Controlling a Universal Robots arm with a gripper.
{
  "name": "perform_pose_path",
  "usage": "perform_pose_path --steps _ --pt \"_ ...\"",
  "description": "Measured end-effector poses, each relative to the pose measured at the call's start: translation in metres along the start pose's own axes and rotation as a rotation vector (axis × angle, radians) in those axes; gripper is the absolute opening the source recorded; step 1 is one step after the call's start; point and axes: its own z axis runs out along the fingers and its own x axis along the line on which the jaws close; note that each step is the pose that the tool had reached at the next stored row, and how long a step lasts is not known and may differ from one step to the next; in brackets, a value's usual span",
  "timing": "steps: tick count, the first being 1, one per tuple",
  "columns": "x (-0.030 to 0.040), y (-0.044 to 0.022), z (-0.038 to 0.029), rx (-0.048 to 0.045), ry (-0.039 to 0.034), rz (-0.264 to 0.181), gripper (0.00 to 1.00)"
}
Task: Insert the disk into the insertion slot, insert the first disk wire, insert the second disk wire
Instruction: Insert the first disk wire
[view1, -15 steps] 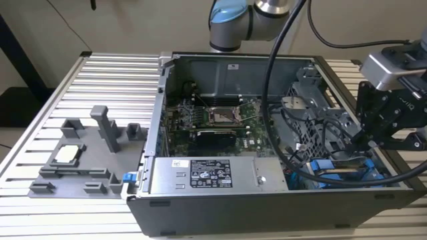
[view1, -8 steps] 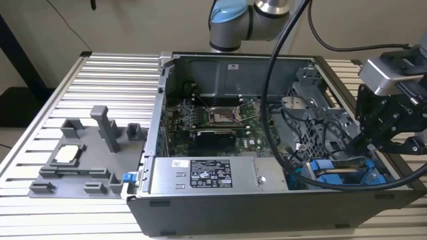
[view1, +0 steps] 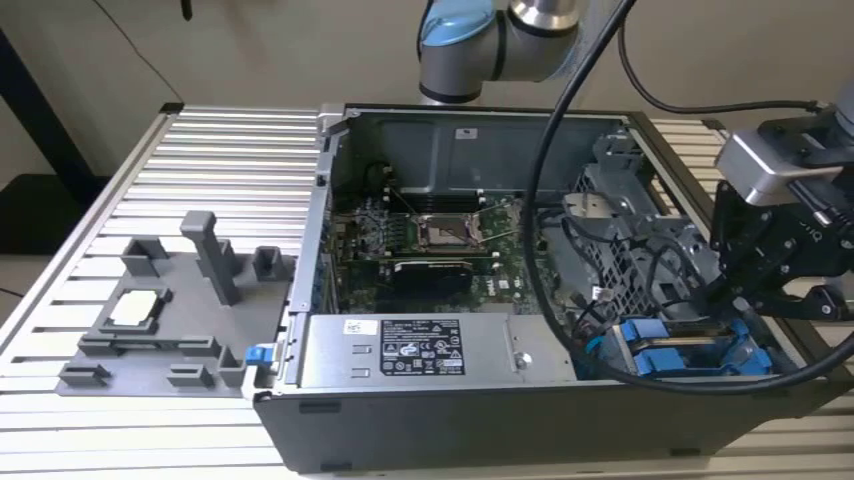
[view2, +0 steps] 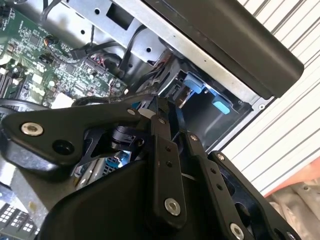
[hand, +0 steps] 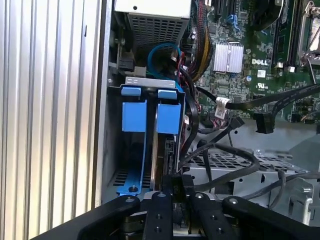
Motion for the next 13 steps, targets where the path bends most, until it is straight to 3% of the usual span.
perform_pose_path --steps 9,13 --pt "0.0013 -0.0016 0.0061 0.0029 0.0005 0.054 0.19" --pt "0.0014 -0.0016 0.0062 0.003 0.0006 0.055 0.19"
